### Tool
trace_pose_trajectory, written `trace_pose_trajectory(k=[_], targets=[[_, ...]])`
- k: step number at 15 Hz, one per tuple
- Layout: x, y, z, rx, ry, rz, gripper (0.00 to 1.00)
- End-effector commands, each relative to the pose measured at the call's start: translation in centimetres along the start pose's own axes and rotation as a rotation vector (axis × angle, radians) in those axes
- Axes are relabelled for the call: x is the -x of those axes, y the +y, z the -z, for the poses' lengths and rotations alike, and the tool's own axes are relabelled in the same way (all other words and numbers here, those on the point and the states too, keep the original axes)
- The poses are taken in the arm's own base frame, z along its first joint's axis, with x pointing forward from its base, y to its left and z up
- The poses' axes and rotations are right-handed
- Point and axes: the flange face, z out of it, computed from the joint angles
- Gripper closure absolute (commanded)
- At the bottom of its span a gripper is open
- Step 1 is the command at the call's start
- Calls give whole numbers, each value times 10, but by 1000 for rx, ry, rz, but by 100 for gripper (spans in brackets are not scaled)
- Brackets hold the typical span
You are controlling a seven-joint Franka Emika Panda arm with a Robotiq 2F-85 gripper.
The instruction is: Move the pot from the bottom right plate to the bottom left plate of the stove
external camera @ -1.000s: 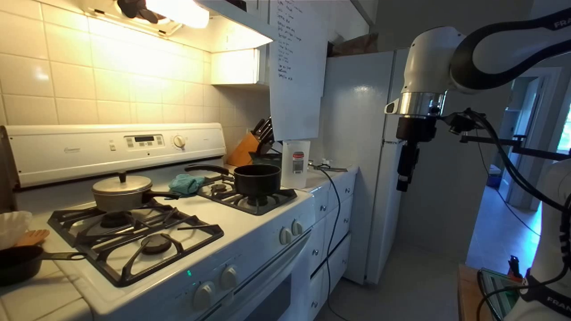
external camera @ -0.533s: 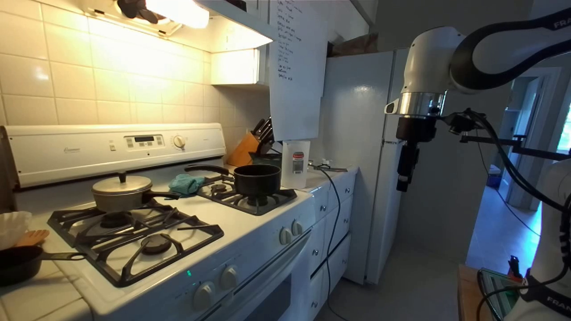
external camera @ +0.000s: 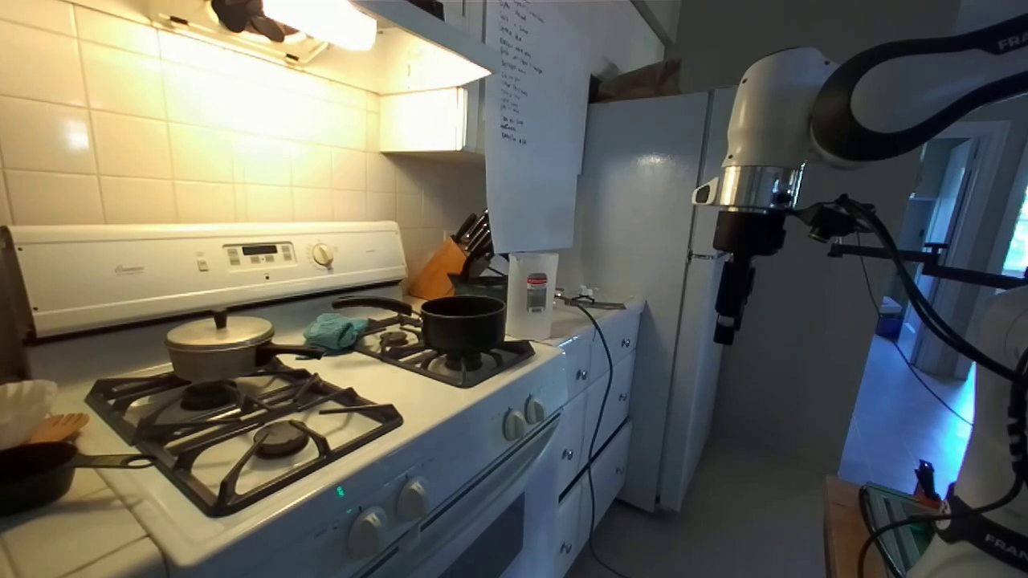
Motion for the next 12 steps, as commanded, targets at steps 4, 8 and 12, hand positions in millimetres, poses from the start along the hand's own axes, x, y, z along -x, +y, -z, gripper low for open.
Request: trace_pose_trajectory(k=[4,8,12], targets=[[-1,17,5,5,13,-2,0],[-29,56,38,124,142,-42,0],[-66,77,74,157,318,-130,0]])
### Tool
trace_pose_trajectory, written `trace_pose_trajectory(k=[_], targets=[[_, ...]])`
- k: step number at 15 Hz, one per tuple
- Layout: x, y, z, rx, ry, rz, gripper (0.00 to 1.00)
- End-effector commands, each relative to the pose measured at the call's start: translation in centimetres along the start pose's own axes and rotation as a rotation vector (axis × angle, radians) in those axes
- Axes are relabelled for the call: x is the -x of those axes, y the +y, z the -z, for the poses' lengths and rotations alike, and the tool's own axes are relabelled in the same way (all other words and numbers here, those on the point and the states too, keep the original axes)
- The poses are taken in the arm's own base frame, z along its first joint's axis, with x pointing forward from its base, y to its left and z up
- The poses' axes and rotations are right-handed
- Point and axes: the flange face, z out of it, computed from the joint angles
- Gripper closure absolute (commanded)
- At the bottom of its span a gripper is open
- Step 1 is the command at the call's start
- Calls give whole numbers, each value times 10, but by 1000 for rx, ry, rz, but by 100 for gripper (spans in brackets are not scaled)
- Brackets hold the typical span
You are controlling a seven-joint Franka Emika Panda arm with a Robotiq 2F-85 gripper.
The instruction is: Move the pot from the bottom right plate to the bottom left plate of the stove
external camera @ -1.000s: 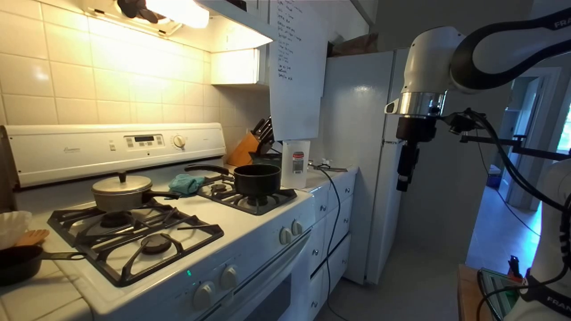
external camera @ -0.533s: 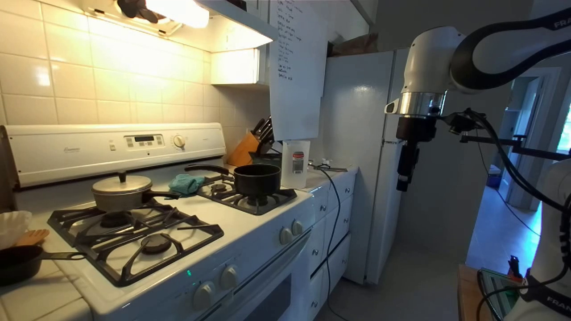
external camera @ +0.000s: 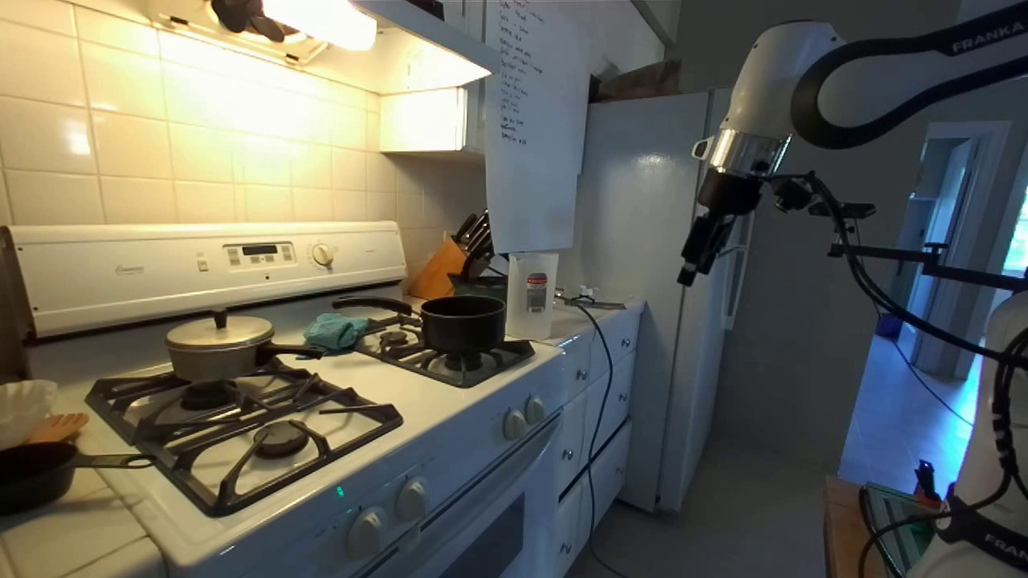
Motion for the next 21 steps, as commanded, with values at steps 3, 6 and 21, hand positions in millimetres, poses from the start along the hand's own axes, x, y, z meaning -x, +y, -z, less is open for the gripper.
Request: trace_pose_trajectory(k=[3,6,21], targets=[[-70,9,16,19,192,-153,0],[-111,9,9,4,266,-305,0],[-185,17,-22,-9,257,-570,0]])
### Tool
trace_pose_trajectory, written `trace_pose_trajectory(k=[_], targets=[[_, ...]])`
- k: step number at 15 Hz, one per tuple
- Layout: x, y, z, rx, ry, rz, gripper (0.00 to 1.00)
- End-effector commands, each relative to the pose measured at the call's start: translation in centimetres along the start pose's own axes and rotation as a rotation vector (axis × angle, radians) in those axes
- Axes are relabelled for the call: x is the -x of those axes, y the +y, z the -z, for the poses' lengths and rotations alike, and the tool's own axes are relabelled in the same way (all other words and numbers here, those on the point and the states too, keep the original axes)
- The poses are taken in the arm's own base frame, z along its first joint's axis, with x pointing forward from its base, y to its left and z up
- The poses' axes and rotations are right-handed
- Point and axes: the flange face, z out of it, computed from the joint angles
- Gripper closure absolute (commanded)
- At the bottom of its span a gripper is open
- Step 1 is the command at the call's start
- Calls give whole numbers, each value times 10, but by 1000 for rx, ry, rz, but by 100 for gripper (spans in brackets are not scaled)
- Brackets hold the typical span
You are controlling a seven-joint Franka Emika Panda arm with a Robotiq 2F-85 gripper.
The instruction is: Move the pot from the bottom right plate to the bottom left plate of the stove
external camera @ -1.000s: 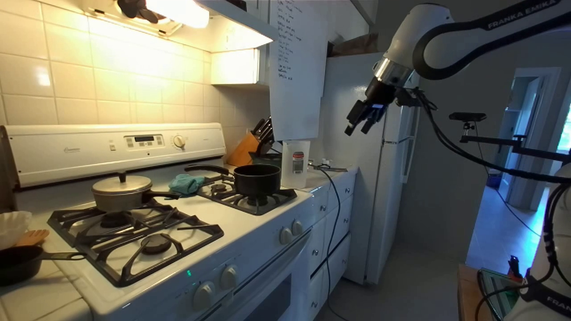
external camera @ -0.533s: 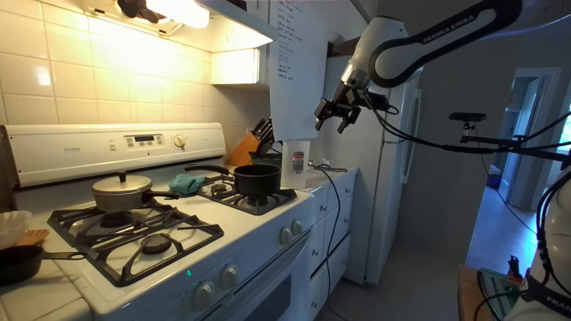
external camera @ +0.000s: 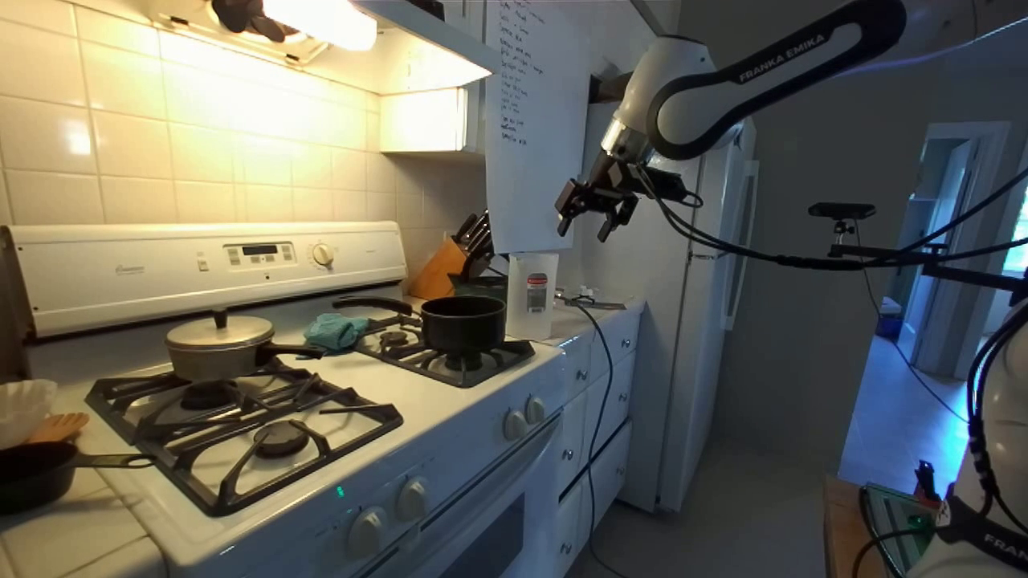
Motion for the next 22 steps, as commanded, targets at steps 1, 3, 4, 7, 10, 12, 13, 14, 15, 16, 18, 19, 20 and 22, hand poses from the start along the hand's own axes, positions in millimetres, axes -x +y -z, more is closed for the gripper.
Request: trace_pose_trajectory(k=[1,3,4,7,10,12,13,14,15,16,18,19,20,22], targets=[[-8,0,-6,7,10,-110,0],[-17,-2,-14,38,29,-205,0],[-20,-5,-18,46,36,-252,0],[-38,-21,-37,71,73,-373,0],[-51,-45,-58,100,83,-419,0],[-56,-57,-76,128,61,-441,0],[-56,-62,-87,141,32,-442,0],[-56,-67,-99,155,6,-434,0],[-57,-71,-107,169,-16,-425,0],[-58,-75,-118,176,-39,-419,0],[-62,-81,-136,185,-66,-421,0],[-65,-83,-145,193,-78,-426,0],[-67,-85,-154,195,-89,-428,0],[-73,-89,-171,195,-109,-432,0]])
